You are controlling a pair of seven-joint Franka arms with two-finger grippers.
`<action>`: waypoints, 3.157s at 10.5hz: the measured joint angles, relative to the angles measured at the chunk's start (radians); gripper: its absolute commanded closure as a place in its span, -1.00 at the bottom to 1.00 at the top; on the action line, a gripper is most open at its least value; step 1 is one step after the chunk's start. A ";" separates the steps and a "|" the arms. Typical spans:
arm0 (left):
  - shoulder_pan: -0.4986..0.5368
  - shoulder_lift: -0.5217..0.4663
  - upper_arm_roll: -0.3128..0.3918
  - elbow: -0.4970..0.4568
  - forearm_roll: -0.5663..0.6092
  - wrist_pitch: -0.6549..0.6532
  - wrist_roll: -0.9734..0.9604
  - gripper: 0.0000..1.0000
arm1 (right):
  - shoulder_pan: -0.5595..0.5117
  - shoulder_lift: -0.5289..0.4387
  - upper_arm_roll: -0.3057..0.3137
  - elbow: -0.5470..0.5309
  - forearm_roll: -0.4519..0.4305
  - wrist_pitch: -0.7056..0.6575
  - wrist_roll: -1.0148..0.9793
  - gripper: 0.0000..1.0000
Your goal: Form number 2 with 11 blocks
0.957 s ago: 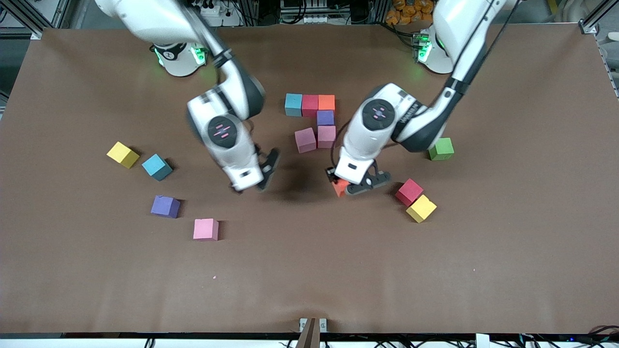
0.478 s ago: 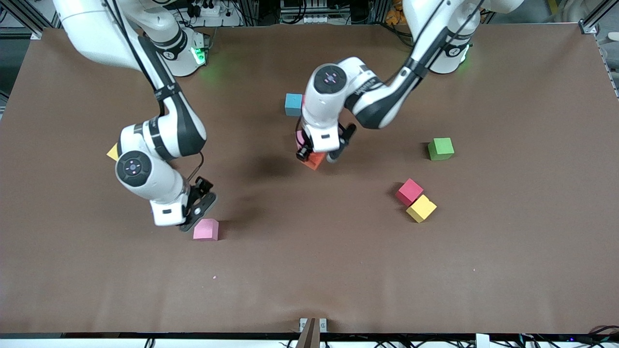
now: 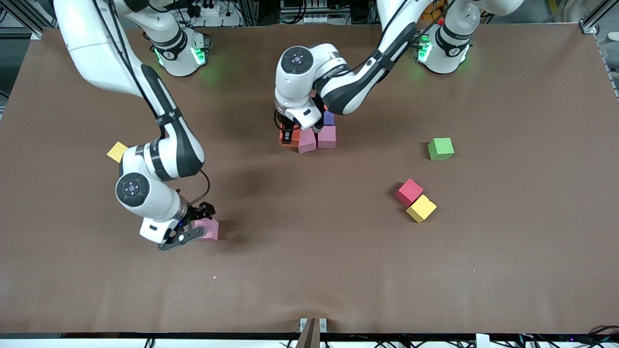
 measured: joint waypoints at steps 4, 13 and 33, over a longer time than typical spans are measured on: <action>-0.045 0.071 0.035 0.041 0.000 0.024 -0.055 0.59 | 0.000 0.067 0.005 0.062 0.000 -0.001 0.219 -1.00; -0.115 0.115 0.102 0.049 0.045 0.037 -0.054 0.60 | -0.001 0.111 0.007 0.085 0.000 -0.001 0.328 0.44; -0.159 0.128 0.101 0.003 0.053 0.036 -0.041 0.61 | 0.000 0.111 0.018 0.099 0.018 -0.022 0.330 0.40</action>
